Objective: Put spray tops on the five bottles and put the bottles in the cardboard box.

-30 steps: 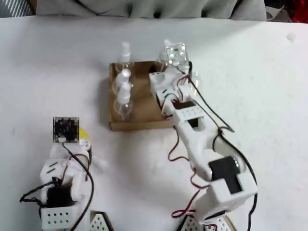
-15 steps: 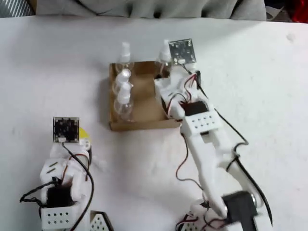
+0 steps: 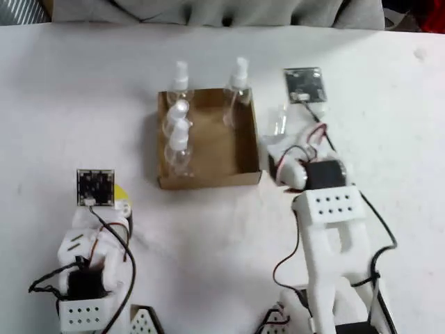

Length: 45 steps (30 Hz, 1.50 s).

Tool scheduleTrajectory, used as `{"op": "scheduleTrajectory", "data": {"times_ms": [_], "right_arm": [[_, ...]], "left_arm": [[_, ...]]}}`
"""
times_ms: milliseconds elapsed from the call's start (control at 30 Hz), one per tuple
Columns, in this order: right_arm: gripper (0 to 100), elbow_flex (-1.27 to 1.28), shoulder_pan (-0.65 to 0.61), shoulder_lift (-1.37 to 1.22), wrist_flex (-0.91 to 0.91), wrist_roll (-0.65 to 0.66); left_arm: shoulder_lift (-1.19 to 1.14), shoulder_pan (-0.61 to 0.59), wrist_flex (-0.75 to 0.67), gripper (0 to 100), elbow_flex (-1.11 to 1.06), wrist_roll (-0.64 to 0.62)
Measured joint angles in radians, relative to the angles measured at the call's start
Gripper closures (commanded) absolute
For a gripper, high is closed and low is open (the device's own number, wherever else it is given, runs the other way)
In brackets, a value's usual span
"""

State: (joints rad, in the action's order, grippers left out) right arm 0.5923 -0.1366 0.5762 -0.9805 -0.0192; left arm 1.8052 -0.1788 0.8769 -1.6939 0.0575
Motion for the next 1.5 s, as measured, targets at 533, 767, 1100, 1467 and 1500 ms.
{"op": "scheduleTrajectory", "data": {"times_ms": [533,767,1100,1467,1500], "right_arm": [[97.1,-0.166,0.075,-0.436,0.166,0.000],[98.0,-0.391,0.080,-0.671,0.169,0.000],[71.7,-0.747,0.080,-0.924,-0.025,0.000],[70.4,-1.086,0.066,-1.181,-0.233,-0.181],[70.4,-1.105,0.058,-1.203,-0.245,-0.184]], "left_arm": [[0.000,0.000,0.000,98,0.000,0.000],[0.000,0.000,0.000,98,0.000,0.000],[0.000,0.000,0.000,98,0.000,0.000],[0.000,0.000,0.000,98,0.000,0.000],[0.000,0.000,0.000,98,0.000,0.000]]}}
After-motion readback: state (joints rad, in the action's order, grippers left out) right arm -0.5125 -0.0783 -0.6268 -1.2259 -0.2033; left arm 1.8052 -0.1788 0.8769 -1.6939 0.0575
